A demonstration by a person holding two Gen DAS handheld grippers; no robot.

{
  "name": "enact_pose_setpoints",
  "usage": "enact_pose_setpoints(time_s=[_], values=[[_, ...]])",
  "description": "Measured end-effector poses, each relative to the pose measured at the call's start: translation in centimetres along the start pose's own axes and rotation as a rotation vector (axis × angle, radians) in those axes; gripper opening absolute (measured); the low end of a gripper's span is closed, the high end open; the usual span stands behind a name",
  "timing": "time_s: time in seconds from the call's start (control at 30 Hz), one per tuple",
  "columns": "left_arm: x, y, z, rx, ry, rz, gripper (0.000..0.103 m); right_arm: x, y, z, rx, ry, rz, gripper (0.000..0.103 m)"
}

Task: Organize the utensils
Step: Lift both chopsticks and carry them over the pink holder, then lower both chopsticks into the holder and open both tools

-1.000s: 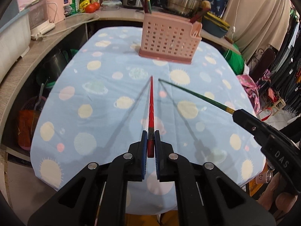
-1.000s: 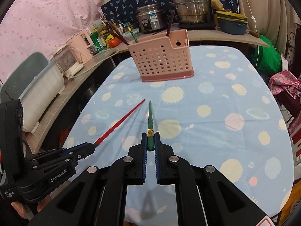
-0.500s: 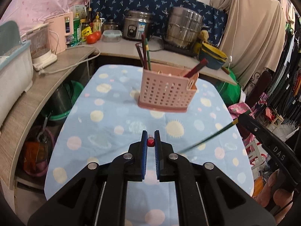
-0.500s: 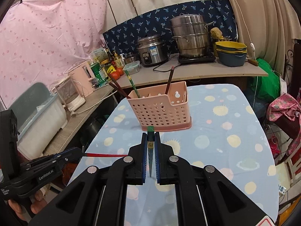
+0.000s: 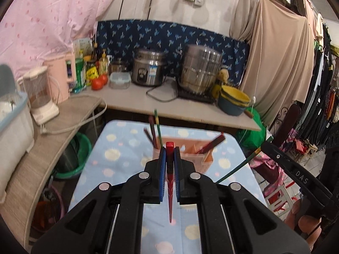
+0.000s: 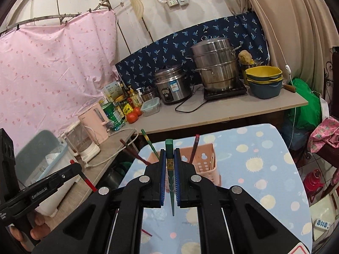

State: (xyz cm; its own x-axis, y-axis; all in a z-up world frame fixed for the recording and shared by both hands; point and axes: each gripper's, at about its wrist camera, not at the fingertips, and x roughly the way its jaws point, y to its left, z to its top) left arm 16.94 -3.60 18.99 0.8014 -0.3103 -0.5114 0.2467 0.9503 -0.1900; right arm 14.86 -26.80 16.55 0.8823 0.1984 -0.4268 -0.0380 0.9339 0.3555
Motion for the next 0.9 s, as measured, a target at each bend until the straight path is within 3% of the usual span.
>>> enact_pose_setpoints(time_s=[0.4,0.6,0.9], values=[[1.8,-1.7,10.0,0.024,-0.176,0.004,0.007,3.6,1.9,8.6,-0.047,-0.128,-0.016,0.007],[5.0,-1.7,11.1,0.031,-0.177,0.022,0.007,6.4,1.7,10.6,-0.054,-0.124,-0.036,0.007],[9.4,-0.9,9.6,0.033,-0.128,0.059,0.007,10.8,1.2,9.1,-0.081,-0.037,-0.056,0.007]])
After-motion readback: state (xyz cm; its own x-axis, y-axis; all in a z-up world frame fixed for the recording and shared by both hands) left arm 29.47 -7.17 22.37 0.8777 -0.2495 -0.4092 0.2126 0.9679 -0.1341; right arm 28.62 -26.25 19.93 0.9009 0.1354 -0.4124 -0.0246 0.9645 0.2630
